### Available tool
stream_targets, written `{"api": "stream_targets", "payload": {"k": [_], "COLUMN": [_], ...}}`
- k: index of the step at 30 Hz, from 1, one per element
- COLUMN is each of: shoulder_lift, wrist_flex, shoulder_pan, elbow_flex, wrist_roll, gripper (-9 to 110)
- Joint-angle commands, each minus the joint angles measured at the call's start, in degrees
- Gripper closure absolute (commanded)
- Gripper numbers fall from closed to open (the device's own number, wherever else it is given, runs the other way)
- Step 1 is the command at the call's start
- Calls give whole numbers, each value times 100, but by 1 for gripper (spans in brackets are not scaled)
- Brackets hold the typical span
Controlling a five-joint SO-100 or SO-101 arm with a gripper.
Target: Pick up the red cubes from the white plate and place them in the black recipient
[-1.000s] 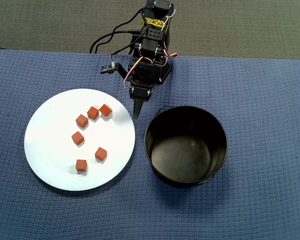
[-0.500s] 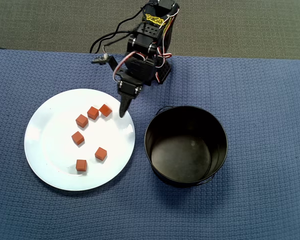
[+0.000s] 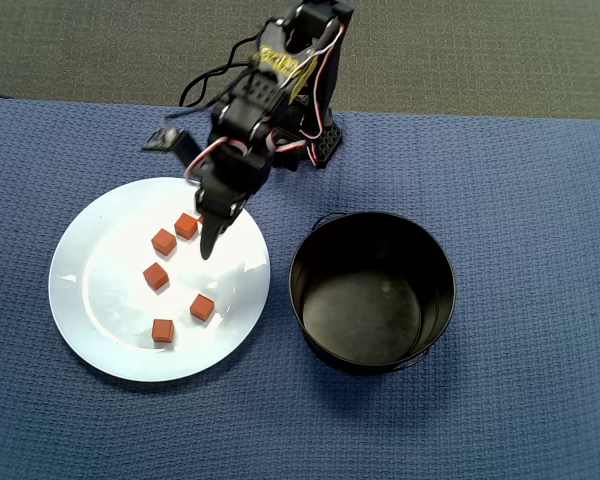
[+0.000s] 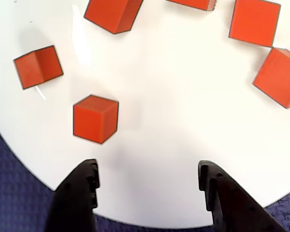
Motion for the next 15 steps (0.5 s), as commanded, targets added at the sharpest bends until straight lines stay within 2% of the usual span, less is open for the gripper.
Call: {"api": "stream_targets", "payload": {"k": [1, 10, 15], "shoulder_lift": [-1116, -2531, -3129], "wrist_flex": [237, 668, 501], "shoulder_pan": [105, -35, -202], "elbow_flex": [-1187, -2514, -2909], "wrist_roll": [-35, 185, 114], "gripper": [74, 75, 77]}}
